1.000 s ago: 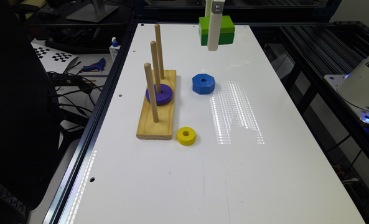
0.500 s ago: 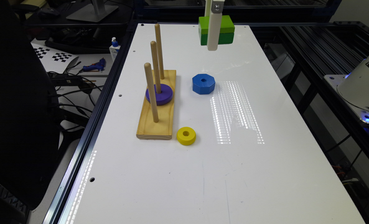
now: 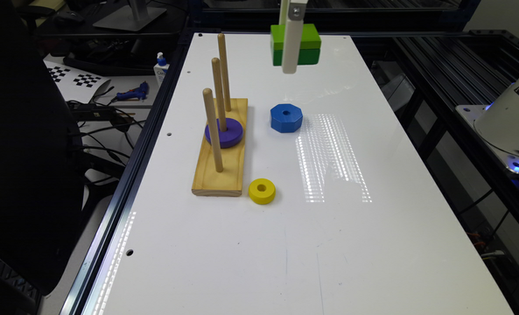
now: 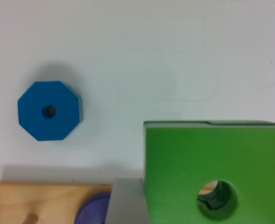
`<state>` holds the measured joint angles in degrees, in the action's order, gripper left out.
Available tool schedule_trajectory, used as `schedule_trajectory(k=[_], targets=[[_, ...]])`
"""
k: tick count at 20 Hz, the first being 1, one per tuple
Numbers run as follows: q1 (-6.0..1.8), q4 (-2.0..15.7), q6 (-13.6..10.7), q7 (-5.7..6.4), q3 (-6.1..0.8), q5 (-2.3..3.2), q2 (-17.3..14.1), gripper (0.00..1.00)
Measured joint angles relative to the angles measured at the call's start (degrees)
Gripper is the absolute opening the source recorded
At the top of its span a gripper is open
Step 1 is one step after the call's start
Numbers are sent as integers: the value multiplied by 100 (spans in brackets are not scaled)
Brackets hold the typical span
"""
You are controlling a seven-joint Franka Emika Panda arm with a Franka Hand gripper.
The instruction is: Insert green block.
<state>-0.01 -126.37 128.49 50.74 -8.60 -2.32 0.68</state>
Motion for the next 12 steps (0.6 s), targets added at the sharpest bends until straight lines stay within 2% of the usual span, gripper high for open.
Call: schedule_trajectory(k=[6,12], targets=[[-10,292,0,0,4,9,-260,0],[-19,762,-5,0,6,38,-666,0]])
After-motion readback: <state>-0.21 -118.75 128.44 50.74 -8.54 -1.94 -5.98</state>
